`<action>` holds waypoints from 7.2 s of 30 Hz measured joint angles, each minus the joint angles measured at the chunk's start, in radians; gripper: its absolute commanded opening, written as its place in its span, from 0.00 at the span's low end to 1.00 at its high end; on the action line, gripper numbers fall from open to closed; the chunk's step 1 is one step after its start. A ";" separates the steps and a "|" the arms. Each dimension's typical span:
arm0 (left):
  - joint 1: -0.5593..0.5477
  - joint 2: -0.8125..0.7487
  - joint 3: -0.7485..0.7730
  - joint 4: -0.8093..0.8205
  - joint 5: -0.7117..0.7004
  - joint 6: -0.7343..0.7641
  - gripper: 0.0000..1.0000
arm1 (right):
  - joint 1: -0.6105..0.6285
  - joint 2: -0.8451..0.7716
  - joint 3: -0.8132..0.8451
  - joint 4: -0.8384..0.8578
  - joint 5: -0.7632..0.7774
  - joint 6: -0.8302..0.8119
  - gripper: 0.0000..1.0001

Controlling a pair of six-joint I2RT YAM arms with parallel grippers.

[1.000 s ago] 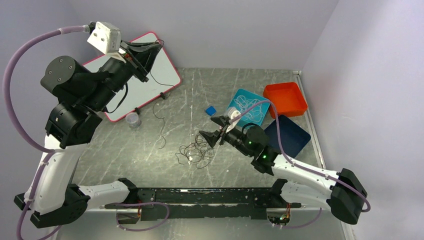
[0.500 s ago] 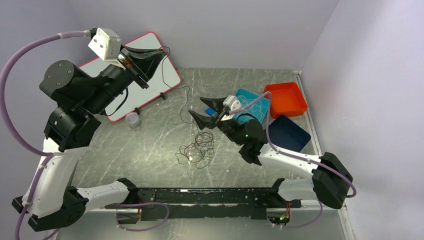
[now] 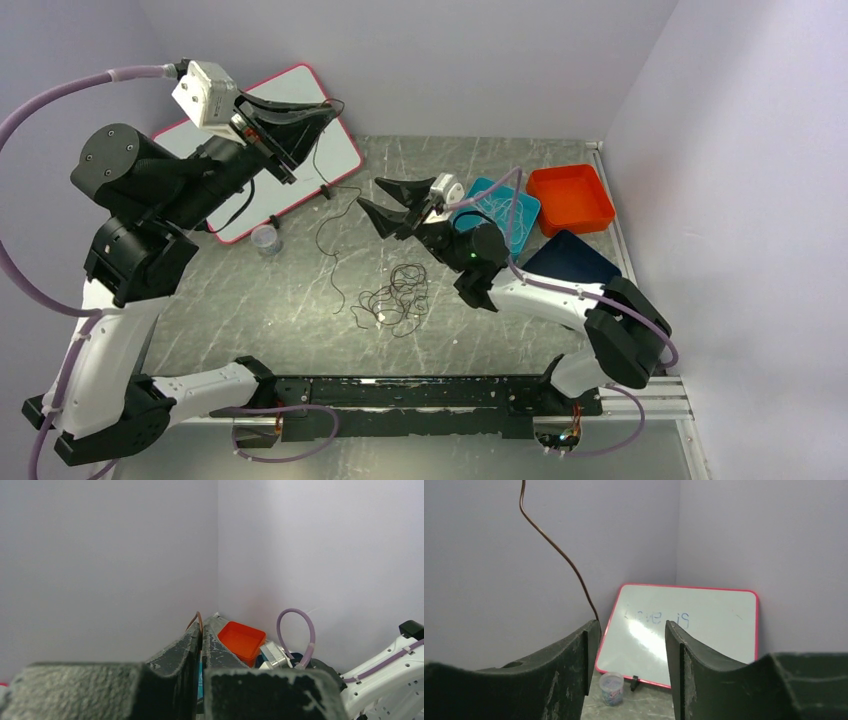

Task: Untangle the cables

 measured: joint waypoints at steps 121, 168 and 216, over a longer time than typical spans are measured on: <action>0.000 -0.309 -0.936 -0.017 -0.080 -0.339 0.49 | -1.026 0.014 0.345 -0.870 0.595 -0.026 0.00; 0.000 -0.269 -0.970 -0.031 -0.102 -0.339 0.51 | -1.073 0.212 0.293 -0.971 0.389 0.189 0.59; 0.000 -0.209 -1.111 0.061 -0.100 -0.407 0.52 | -1.151 0.629 0.618 -1.058 0.521 0.066 0.47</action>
